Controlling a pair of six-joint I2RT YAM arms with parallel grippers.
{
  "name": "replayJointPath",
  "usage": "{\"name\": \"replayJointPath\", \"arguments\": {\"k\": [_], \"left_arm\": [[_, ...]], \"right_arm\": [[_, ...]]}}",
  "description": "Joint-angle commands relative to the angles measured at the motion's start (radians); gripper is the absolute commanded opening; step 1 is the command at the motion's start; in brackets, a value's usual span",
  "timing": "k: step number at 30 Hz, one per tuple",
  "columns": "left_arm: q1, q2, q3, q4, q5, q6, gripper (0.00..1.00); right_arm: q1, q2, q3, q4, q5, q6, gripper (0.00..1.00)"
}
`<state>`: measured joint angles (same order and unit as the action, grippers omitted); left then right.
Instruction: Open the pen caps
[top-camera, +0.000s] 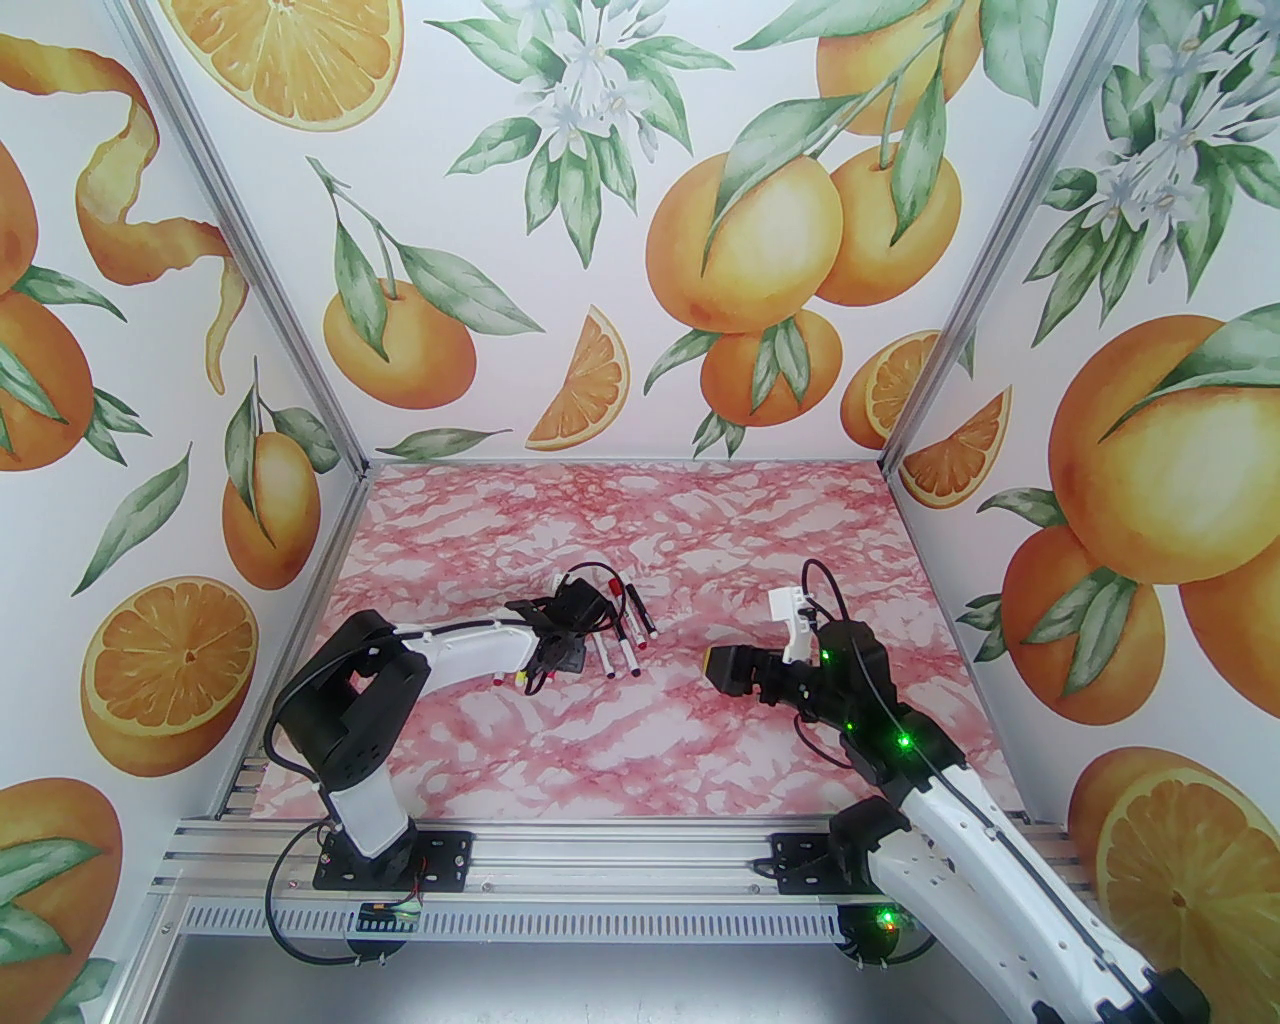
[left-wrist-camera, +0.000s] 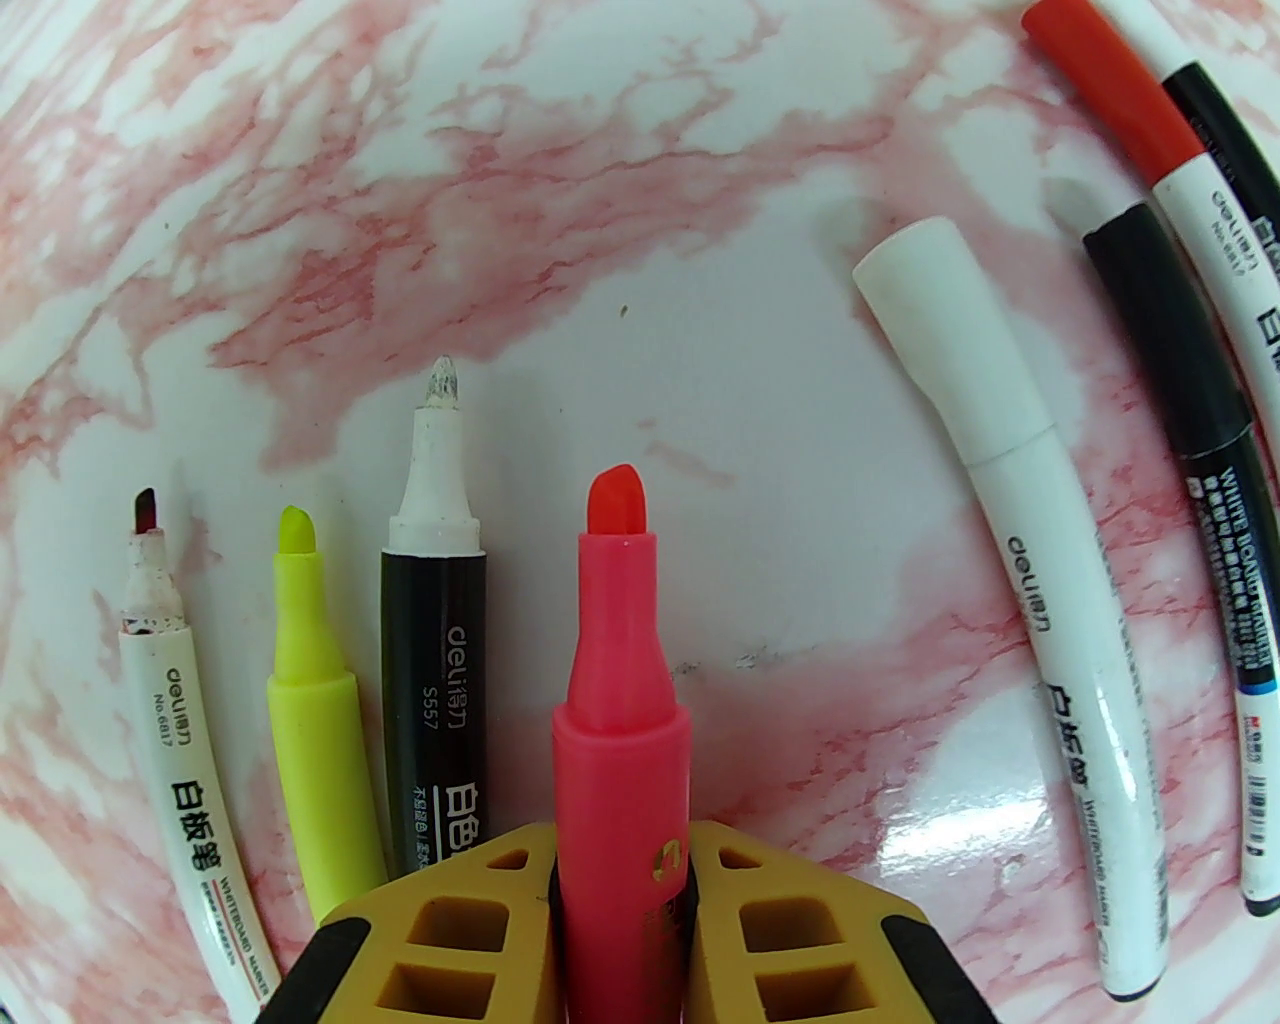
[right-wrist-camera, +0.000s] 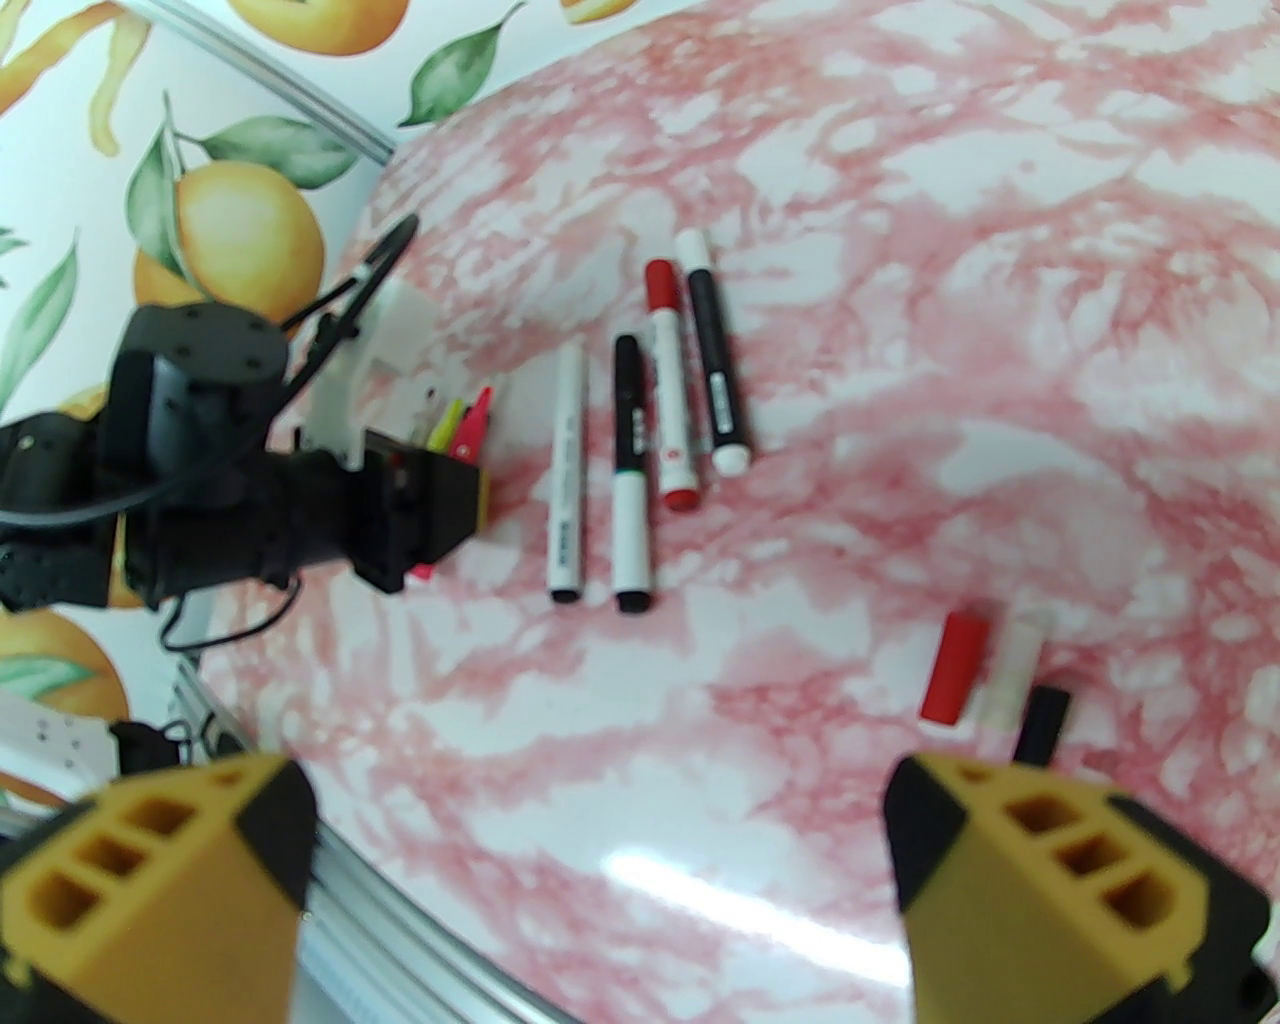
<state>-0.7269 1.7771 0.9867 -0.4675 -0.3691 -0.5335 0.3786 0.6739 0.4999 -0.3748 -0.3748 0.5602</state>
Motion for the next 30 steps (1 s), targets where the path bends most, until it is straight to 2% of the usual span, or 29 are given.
{"name": "replayJointPath", "arguments": {"k": [1, 8, 14, 19, 23, 30], "left_arm": [[0.006, 0.008, 0.036, -0.02, -0.022, -0.011, 0.26], [0.0, -0.049, 0.039, -0.033, -0.005, -0.011, 0.3], [-0.007, -0.136, 0.052, -0.032, 0.15, -0.058, 0.35], [-0.024, -0.143, 0.069, -0.001, 0.227, -0.141, 0.37], [-0.036, -0.096, 0.108, 0.009, 0.226, -0.187, 0.39], [-0.064, -0.003, 0.156, -0.003, 0.142, -0.239, 0.41]], "right_arm": [[0.005, -0.015, 0.006, -0.021, 0.012, 0.001, 1.0], [0.005, -0.02, 0.005, -0.024, 0.014, 0.005, 1.0], [0.005, -0.028, 0.008, -0.032, 0.011, 0.006, 1.0], [0.005, -0.033, 0.022, -0.055, 0.016, 0.009, 1.0], [0.005, -0.034, 0.031, -0.061, 0.015, 0.011, 1.0], [0.004, -0.052, 0.034, -0.087, 0.022, 0.014, 1.0]]}}
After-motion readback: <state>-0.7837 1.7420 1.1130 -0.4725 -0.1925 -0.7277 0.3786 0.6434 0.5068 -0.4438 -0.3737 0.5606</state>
